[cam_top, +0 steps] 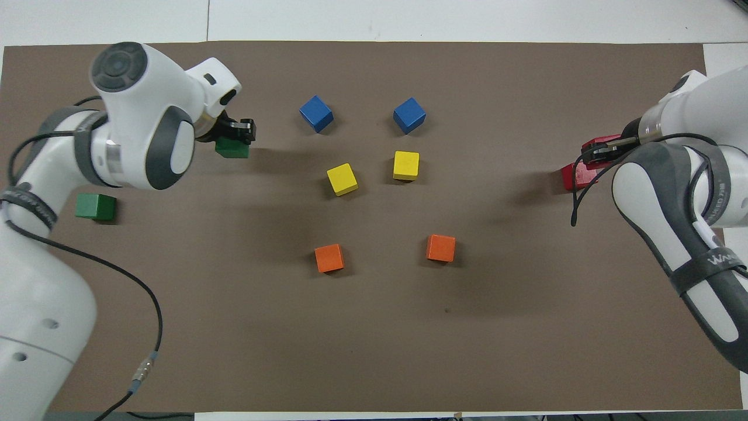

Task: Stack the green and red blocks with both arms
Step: 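Carry the green cube with the left gripper while the right gripper carries red, then stack green on green with the left gripper while the right gripper stacks red, then open and raise the left gripper while the right gripper holds the red cube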

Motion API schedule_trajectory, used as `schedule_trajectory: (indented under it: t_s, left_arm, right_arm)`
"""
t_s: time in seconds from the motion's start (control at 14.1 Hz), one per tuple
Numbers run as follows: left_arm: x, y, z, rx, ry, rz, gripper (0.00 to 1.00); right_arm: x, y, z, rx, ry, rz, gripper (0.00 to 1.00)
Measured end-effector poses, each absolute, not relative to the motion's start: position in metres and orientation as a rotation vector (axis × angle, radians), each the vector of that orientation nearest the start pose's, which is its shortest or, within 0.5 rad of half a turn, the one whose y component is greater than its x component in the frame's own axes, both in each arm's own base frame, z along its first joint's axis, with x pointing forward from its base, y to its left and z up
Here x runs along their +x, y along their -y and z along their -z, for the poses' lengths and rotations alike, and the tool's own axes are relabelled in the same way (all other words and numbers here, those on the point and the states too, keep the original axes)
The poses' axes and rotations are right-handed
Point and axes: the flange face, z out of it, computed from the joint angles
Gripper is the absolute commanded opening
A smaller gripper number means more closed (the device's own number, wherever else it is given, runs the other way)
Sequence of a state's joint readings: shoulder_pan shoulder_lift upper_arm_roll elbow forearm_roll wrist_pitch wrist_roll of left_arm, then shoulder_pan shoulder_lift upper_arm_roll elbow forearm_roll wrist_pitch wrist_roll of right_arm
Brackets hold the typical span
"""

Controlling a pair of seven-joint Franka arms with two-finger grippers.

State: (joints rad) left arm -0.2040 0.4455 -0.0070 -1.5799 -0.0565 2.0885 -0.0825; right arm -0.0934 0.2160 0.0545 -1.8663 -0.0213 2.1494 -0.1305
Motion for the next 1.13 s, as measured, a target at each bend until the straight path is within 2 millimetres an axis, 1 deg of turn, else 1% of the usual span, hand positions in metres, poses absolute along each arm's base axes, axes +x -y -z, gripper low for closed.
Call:
schedule_trajectory:
  t_s: [0.07, 0.14, 0.21, 0.28, 0.42, 0.57, 0.64, 0.78, 0.85, 0.99, 1.13]
  left_arm:
    - [0.668, 0.115, -0.410, -3.195, -0.159, 0.078, 0.00]
    - [0.663, 0.082, -0.429, -3.192, -0.160, 0.069, 0.00]
    - [0.656, 0.051, -0.441, -3.190, -0.163, 0.060, 0.00]
    - [0.649, 0.022, -0.444, -3.187, -0.176, 0.048, 0.00]
    - [0.632, -0.029, -0.433, -3.184, -0.233, 0.002, 0.00]
    - [0.619, -0.074, -0.417, -3.183, -0.286, -0.019, 0.00]
    - [0.614, -0.094, -0.411, -3.180, -0.304, -0.008, 0.00]
    - [0.601, -0.125, -0.395, -3.168, -0.309, 0.041, 0.00]
    - [0.594, -0.133, -0.387, -3.161, -0.297, 0.069, 0.00]
    - [0.582, -0.140, -0.375, -3.149, -0.289, 0.110, 0.00]
    - [0.577, -0.141, -0.371, -3.143, -0.291, 0.126, 0.00]
  right_arm:
    - [0.615, 0.031, -0.399, -3.149, 0.154, 0.106, 0.00]
    - [0.613, 0.035, -0.394, -3.149, 0.151, 0.102, 0.00]
    - [0.611, 0.037, -0.390, -3.149, 0.147, 0.101, 0.00]
    - [0.611, 0.039, -0.387, -3.149, 0.145, 0.110, 0.00]
    - [0.609, 0.038, -0.382, -3.150, 0.146, 0.131, 0.00]
    - [0.608, 0.038, -0.376, -3.150, 0.147, 0.141, 0.00]
    - [0.607, 0.038, -0.375, -3.149, 0.147, 0.143, 0.00]
    - [0.606, 0.037, -0.371, -3.149, 0.150, 0.149, 0.00]
    - [0.606, 0.036, -0.369, -3.149, 0.151, 0.150, 0.00]
    - [0.605, 0.034, -0.365, -3.148, 0.156, 0.158, 0.00]
    - [0.605, 0.033, -0.361, -3.147, 0.158, 0.161, 0.00]
